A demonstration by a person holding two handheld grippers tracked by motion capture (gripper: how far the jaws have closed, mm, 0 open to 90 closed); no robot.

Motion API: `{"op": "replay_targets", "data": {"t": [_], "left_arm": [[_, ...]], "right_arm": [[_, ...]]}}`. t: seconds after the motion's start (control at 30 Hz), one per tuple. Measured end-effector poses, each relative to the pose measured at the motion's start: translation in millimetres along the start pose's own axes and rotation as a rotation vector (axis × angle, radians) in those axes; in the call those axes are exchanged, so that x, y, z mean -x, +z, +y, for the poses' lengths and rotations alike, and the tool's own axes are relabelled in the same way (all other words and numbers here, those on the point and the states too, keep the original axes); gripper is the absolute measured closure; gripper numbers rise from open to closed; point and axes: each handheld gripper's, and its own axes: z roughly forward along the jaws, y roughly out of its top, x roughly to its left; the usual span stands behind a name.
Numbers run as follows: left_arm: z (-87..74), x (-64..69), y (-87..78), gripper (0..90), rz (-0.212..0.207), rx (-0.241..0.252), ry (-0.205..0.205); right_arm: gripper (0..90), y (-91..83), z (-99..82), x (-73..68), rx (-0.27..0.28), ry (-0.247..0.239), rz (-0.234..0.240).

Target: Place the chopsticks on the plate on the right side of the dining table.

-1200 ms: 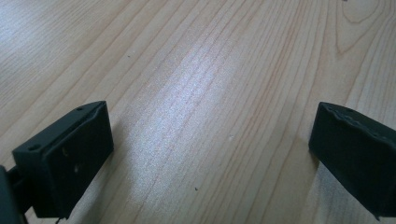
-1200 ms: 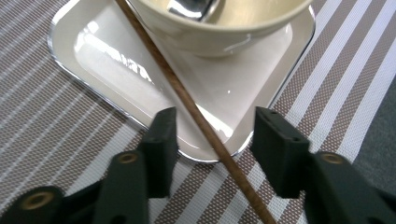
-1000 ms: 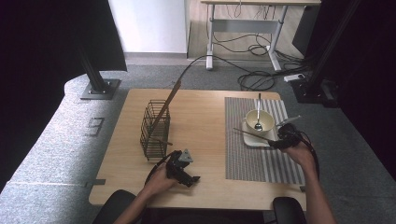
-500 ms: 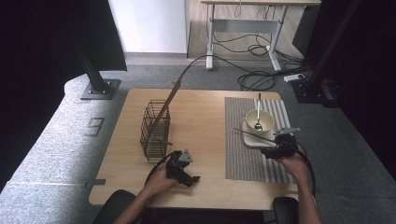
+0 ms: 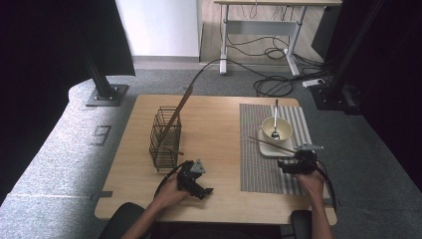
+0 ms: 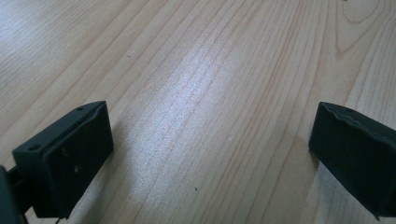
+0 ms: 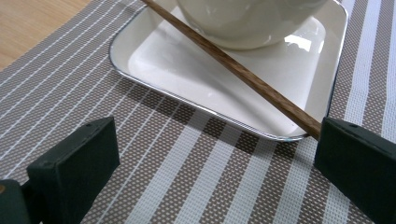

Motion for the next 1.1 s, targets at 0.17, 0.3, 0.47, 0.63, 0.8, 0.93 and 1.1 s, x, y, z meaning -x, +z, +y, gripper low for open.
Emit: {"op": "replay_targets", "data": {"t": [0.17, 0.3, 0.47, 0.63, 0.8, 0.93, 1.1], "left_arm": [[0.0, 0.0, 0.0, 0.0, 0.000, 0.000, 0.000], [0.0, 0.0, 0.0, 0.0, 0.000, 0.000, 0.000], [0.0, 0.0, 0.0, 0.0, 0.000, 0.000, 0.000], [0.0, -0.1, 0.0, 0.0, 0.000, 0.000, 0.001], [0.0, -0.1, 0.0, 0.0, 0.000, 0.000, 0.001], [0.0, -0.1, 0.0, 0.0, 0.000, 0.000, 0.001], [0.1, -0.1, 0.0, 0.0, 0.000, 0.000, 0.002]], "right_arm": [[0.0, 4.5, -2.9, 5.8, 0.011, 0.026, -0.016], [0.0, 7.1, -4.0, 7.9, 0.013, 0.037, -0.008], [0.0, 12.7, -4.4, 9.0, 0.001, 0.027, -0.021], [0.0, 17.2, -3.3, 10.3, -0.010, 0.016, -0.042], [0.0, 20.2, -2.5, 11.3, -0.014, 0.015, -0.047], [0.0, 22.9, -0.3, 11.3, -0.010, 0.004, -0.050], [0.0, 25.3, 0.5, 13.3, -0.011, -0.002, -0.054]]}}
